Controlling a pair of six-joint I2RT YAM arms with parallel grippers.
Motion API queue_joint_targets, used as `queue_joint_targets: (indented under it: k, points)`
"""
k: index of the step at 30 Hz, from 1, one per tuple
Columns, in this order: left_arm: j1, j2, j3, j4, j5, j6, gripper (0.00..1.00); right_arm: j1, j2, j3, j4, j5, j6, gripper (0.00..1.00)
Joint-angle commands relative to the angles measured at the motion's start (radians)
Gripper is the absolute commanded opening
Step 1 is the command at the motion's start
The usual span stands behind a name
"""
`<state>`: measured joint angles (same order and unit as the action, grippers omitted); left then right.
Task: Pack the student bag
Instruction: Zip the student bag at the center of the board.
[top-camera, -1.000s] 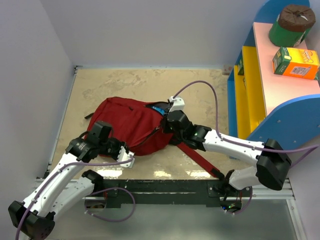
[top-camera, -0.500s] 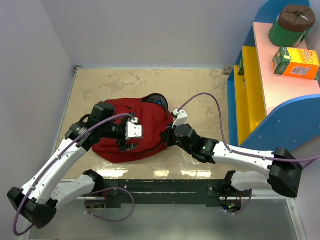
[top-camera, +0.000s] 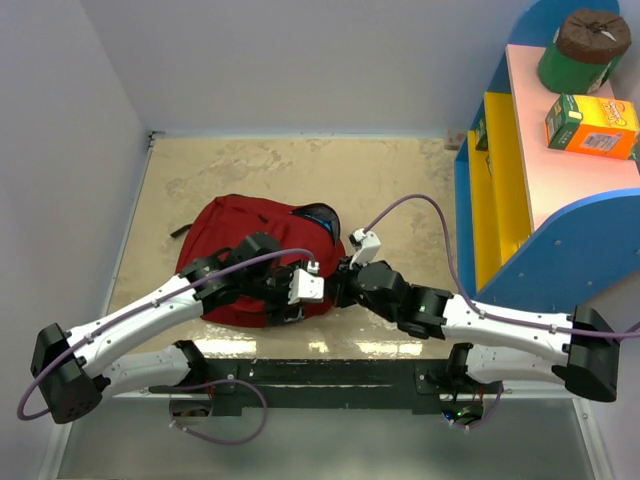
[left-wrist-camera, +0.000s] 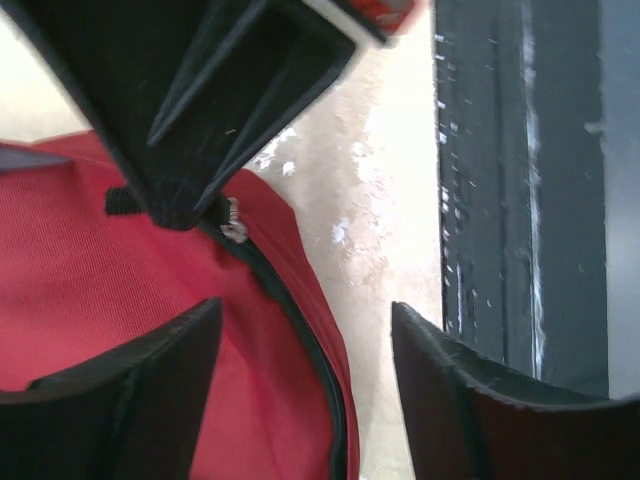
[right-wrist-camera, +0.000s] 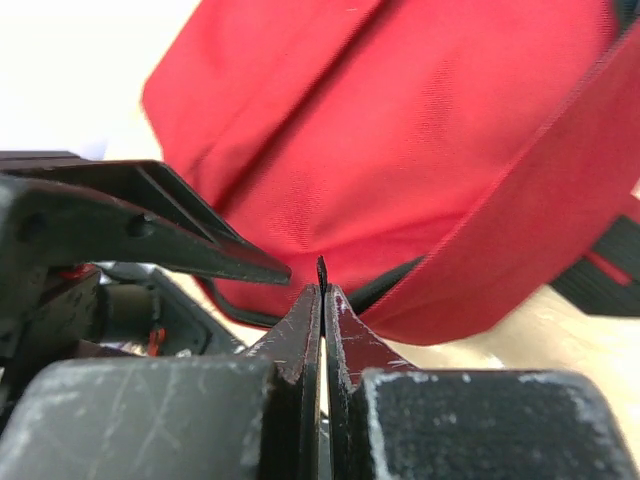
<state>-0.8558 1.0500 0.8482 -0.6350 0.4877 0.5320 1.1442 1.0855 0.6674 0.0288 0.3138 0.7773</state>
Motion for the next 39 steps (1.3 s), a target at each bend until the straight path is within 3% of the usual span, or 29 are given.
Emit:
queue_joint_targets:
  k: [1,4,7,10,11,14,21,30,39]
  points:
    - [-0.031,0.033,-0.037,0.146,-0.109,-0.122,0.69,-0.001,-0.018,0.070,-0.059,0.114,0.027,0.00]
    - [-0.042,0.045,-0.054,0.172,-0.126,-0.141,0.67,-0.001,0.024,0.093,-0.083,0.105,0.045,0.00]
    - [-0.055,0.050,-0.080,0.193,-0.120,-0.148,0.59,-0.001,0.039,0.072,-0.053,0.093,0.057,0.00]
    - [-0.063,0.050,-0.101,0.205,-0.126,-0.133,0.35,-0.003,0.056,0.083,-0.064,0.113,0.047,0.00]
    - [-0.068,0.050,-0.109,0.204,-0.133,-0.113,0.20,-0.006,0.060,0.090,-0.090,0.123,0.039,0.00]
    - [-0.075,0.044,-0.113,0.186,-0.155,-0.078,0.00,-0.056,0.079,0.121,-0.144,0.134,0.014,0.00]
    - [-0.123,0.025,-0.120,0.110,-0.103,0.006,0.00,-0.228,0.091,0.170,-0.181,0.156,-0.099,0.00]
    - [-0.172,0.012,-0.095,-0.097,0.018,0.223,0.00,-0.276,0.217,0.247,-0.148,0.211,-0.232,0.00]
    - [-0.206,-0.005,-0.066,-0.275,0.101,0.404,0.00,-0.369,0.395,0.429,-0.127,0.280,-0.380,0.00]
